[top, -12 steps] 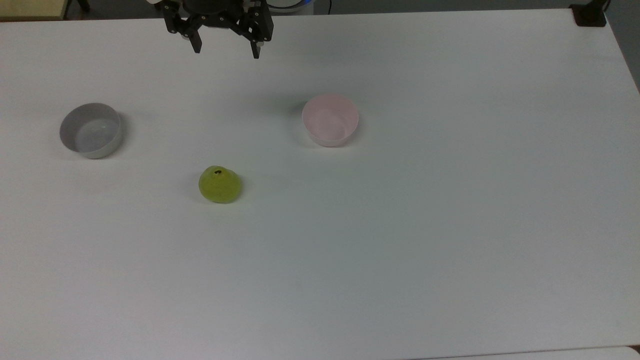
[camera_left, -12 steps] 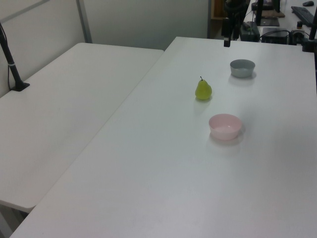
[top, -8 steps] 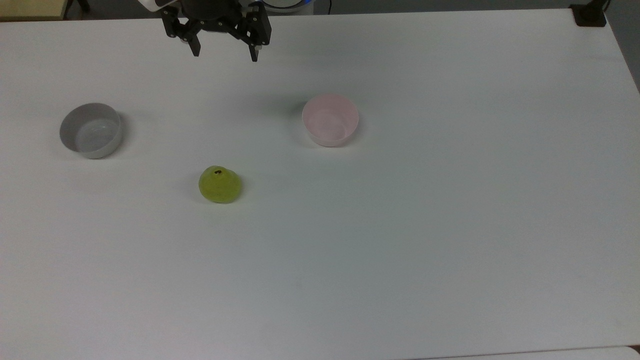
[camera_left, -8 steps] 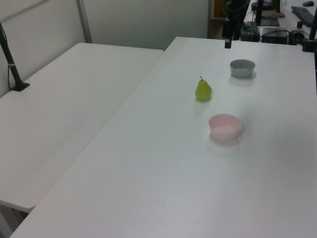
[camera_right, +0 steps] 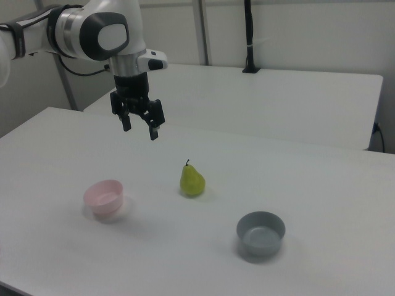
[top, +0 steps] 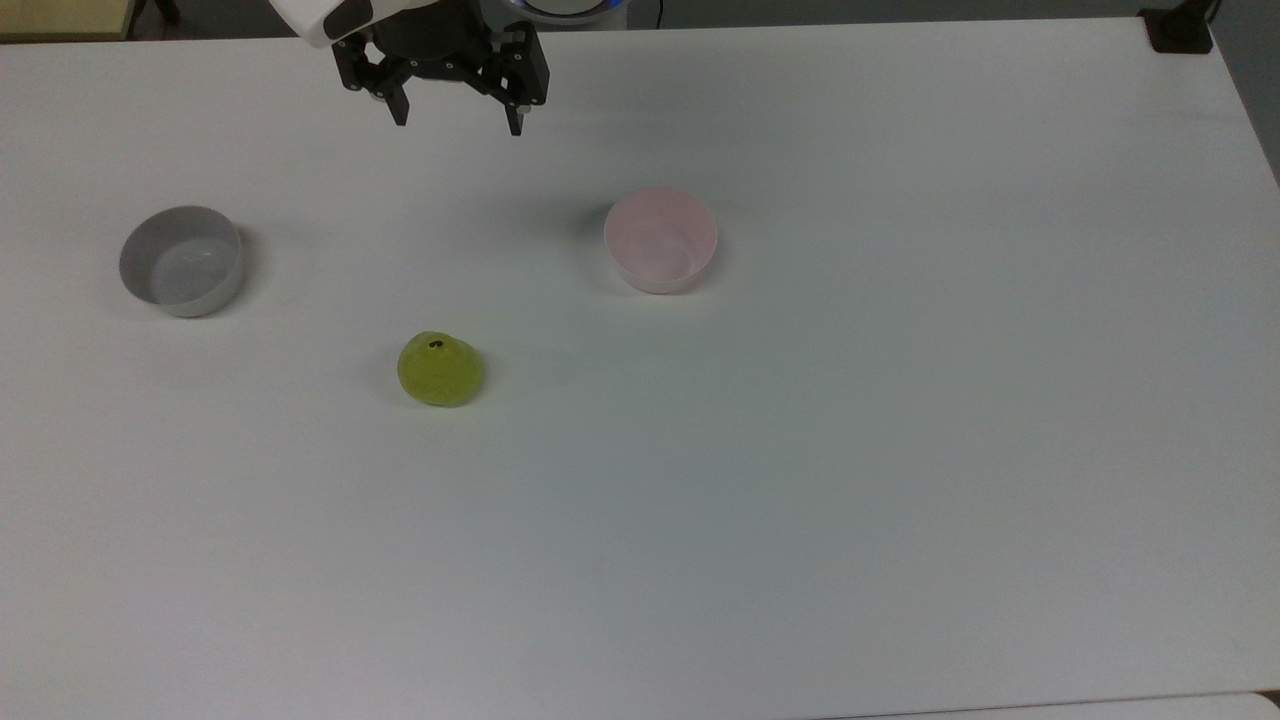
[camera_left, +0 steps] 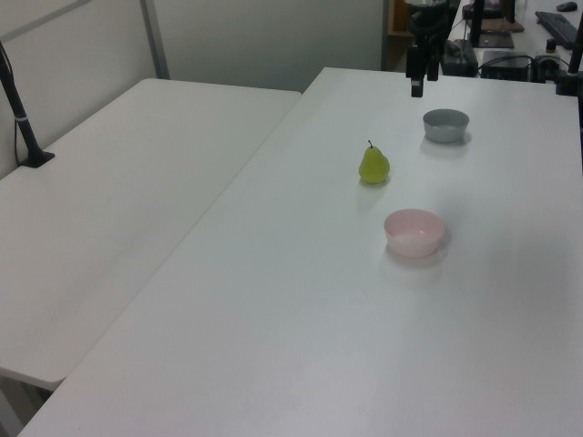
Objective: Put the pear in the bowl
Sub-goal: 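Move the open gripper down over the green pear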
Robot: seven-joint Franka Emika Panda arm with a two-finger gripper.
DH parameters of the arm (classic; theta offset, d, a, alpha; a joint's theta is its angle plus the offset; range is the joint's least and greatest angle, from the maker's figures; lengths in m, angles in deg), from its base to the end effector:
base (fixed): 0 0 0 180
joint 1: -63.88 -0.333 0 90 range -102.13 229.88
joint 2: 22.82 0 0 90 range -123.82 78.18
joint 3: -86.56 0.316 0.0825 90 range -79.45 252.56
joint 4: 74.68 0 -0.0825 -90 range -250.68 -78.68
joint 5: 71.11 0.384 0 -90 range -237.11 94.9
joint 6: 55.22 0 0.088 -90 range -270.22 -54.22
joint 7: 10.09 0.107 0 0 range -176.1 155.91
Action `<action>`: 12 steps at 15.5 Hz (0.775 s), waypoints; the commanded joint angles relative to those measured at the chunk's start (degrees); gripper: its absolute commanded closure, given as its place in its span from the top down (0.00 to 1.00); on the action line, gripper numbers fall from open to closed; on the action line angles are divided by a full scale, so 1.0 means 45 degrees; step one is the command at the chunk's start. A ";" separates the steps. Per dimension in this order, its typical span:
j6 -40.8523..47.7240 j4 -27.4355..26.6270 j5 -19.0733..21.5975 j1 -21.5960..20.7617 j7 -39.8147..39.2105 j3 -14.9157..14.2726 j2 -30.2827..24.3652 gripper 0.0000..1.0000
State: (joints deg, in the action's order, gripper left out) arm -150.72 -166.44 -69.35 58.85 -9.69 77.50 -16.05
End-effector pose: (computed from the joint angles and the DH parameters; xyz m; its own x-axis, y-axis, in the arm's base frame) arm 0.5921 -0.0340 0.5510 0.9955 -0.0800 -0.0515 -0.0806 -0.9967 -0.0115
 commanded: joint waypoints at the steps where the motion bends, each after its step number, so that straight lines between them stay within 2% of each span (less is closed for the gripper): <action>1: -0.0339 0.0778 0.0018 -0.0192 -0.0265 -0.0195 0.0952 1.00; 8: -0.3483 0.1465 -0.0040 -0.0153 -0.0789 -0.0351 0.3668 1.00; 12: -0.4734 0.1251 -0.0137 -0.0153 -0.1085 -0.0371 0.4491 1.00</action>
State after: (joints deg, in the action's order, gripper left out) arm -169.36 -161.60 -69.35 58.96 -12.61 76.99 1.86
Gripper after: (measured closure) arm 0.000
